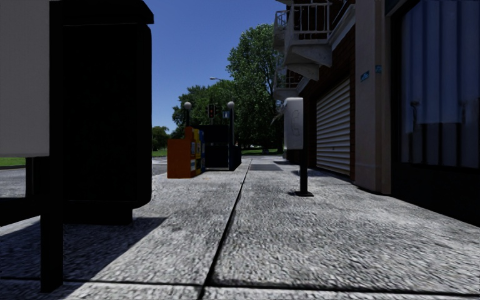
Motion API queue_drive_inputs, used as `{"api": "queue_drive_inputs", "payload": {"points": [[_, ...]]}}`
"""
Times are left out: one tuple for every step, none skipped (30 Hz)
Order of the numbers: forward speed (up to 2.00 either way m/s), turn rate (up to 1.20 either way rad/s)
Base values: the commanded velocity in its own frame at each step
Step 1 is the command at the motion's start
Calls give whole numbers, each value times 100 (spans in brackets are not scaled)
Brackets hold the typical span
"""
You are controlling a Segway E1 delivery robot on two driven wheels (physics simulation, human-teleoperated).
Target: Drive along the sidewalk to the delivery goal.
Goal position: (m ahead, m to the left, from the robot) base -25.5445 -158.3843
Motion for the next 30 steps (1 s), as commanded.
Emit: {"api": "queue_drive_inputs", "payload": {"points": [[200, 0], [200, 0], [200, 0], [200, 0], [200, 0], [200, 0], [200, 0], [200, 0], [200, 0], [200, 0], [200, 0], [200, 0], [200, 0], [200, 0], [200, 0], [200, 0], [200, 0], [200, 0], [200, 0], [200, 0], [200, 0], [200, 0], [200, 0], [200, 0], [200, 0], [200, 0], [200, 0], [200, 0], [200, 0], [200, 0]]}}
